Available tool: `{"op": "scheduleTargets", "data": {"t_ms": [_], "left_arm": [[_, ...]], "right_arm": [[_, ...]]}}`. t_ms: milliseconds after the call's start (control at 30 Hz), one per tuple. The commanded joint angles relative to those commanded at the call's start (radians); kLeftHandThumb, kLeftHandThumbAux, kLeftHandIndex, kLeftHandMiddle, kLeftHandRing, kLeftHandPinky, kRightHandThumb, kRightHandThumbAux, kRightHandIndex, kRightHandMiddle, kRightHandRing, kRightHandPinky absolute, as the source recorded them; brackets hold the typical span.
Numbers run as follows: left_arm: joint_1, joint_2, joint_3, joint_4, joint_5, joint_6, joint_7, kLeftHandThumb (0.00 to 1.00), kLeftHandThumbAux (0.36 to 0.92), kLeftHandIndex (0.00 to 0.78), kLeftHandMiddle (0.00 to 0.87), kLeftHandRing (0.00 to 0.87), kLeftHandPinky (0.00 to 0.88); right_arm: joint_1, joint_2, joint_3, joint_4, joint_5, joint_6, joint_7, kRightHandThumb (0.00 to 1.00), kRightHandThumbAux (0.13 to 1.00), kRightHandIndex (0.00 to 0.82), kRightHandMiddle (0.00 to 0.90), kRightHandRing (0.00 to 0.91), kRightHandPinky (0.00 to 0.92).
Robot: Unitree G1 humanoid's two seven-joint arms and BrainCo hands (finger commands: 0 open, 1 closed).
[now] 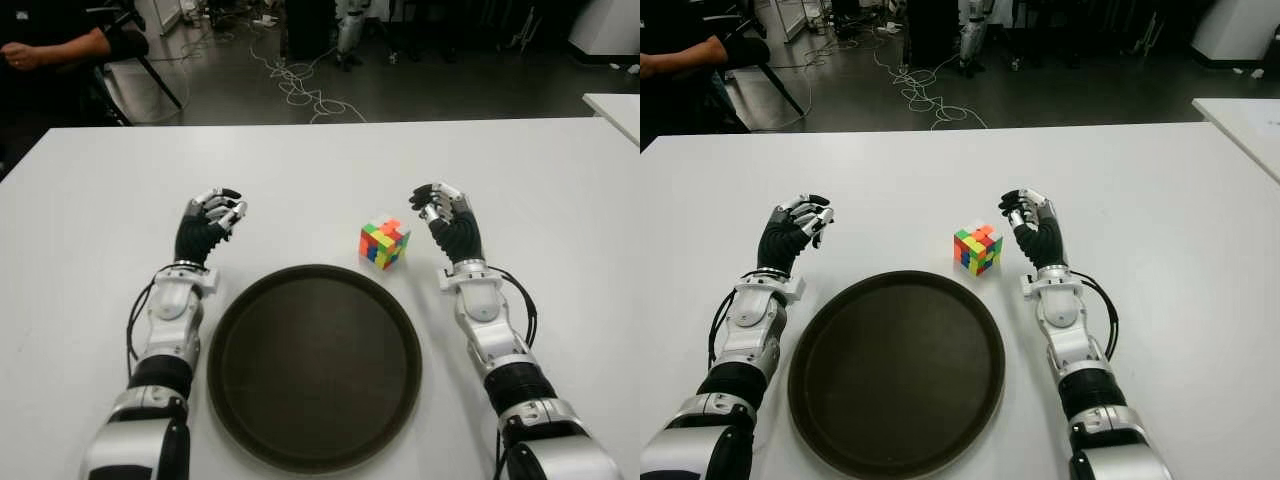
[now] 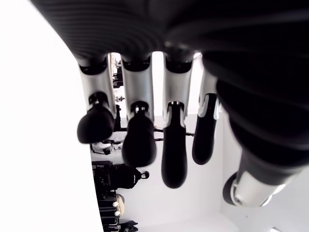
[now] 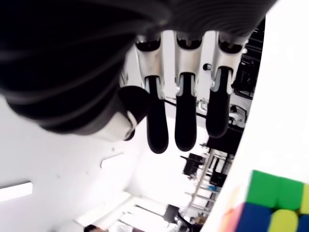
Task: Pick up the Rubik's Cube and put it in the plate
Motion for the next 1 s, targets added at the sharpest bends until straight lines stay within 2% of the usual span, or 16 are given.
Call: {"op": "scheduleTargets", "data": {"t_ms": [33, 67, 100, 133, 167, 200, 233, 333, 567, 833, 1000], "left_arm": [[-0.001, -0.001, 0.001, 0.002, -0.003, -0.002, -0.003, 0.844, 0.663, 0.415, 0.586, 0.74, 0.768], [-0.001, -0.001, 0.002, 0.003, -0.005, -0.004, -0.005, 0.844, 0.663, 0.415, 0.585, 0.741, 0.772], [-0.001, -0.002, 0.003, 0.004, -0.007, -0.007, -0.006, 0.845, 0.663, 0.415, 0.585, 0.741, 0.773], [-0.001, -0.003, 0.004, 0.005, -0.008, -0.01, -0.007, 0.845, 0.663, 0.416, 0.586, 0.742, 0.775], [-0.001, -0.004, 0.005, 0.004, -0.008, -0.01, -0.005, 0.845, 0.662, 0.416, 0.586, 0.742, 0.775], [-0.001, -0.004, 0.005, 0.004, -0.007, -0.01, -0.003, 0.845, 0.662, 0.416, 0.586, 0.742, 0.776], [-0.001, -0.004, 0.005, 0.004, -0.007, -0.009, -0.003, 0.845, 0.662, 0.416, 0.586, 0.742, 0.776], [-0.001, -0.003, 0.003, 0.002, -0.002, -0.002, 0.005, 0.844, 0.663, 0.415, 0.583, 0.74, 0.771], [0.002, -0.003, -0.001, -0.004, 0.006, 0.003, 0.018, 0.843, 0.663, 0.413, 0.578, 0.736, 0.766], [0.004, -0.008, -0.003, -0.007, 0.003, 0.003, 0.022, 0.844, 0.662, 0.415, 0.581, 0.74, 0.772], [0.002, -0.008, -0.004, -0.001, -0.001, -0.004, 0.012, 0.844, 0.662, 0.414, 0.58, 0.744, 0.783]], "right_arm": [[0.0, -0.008, 0.008, 0.0, -0.003, -0.002, 0.018, 0.71, 0.719, 0.399, 0.347, 0.357, 0.386], [0.0, -0.014, 0.013, -0.001, -0.005, -0.004, 0.03, 0.561, 0.688, 0.303, 0.311, 0.329, 0.353], [-0.002, -0.029, 0.029, 0.0, -0.027, -0.009, 0.04, 0.505, 0.677, 0.268, 0.298, 0.319, 0.341], [-0.004, -0.041, 0.04, 0.001, -0.042, -0.013, 0.046, 0.373, 0.629, 0.178, 0.225, 0.247, 0.262], [-0.006, -0.054, 0.054, 0.001, -0.067, -0.015, 0.045, 0.325, 0.612, 0.145, 0.198, 0.222, 0.234], [-0.007, -0.063, 0.063, 0.001, -0.083, -0.015, 0.044, 0.243, 0.573, 0.093, 0.132, 0.154, 0.17], [-0.007, -0.067, 0.067, 0.001, -0.091, -0.015, 0.042, 0.19, 0.547, 0.059, 0.089, 0.11, 0.128], [-0.008, -0.084, 0.085, -0.005, -0.123, 0.001, 0.045, 0.119, 0.482, 0.019, 0.03, 0.038, 0.077], [-0.001, -0.097, 0.102, -0.028, -0.133, 0.046, 0.074, 0.076, 0.375, 0.001, 0.001, 0.002, 0.019], [0.011, -0.101, 0.104, -0.063, -0.123, 0.09, 0.098, 0.074, 0.345, 0.0, 0.0, 0.0, 0.001], [0.011, -0.101, 0.097, -0.072, -0.098, 0.119, 0.129, 0.085, 0.355, 0.0, 0.0, 0.0, 0.0]]}}
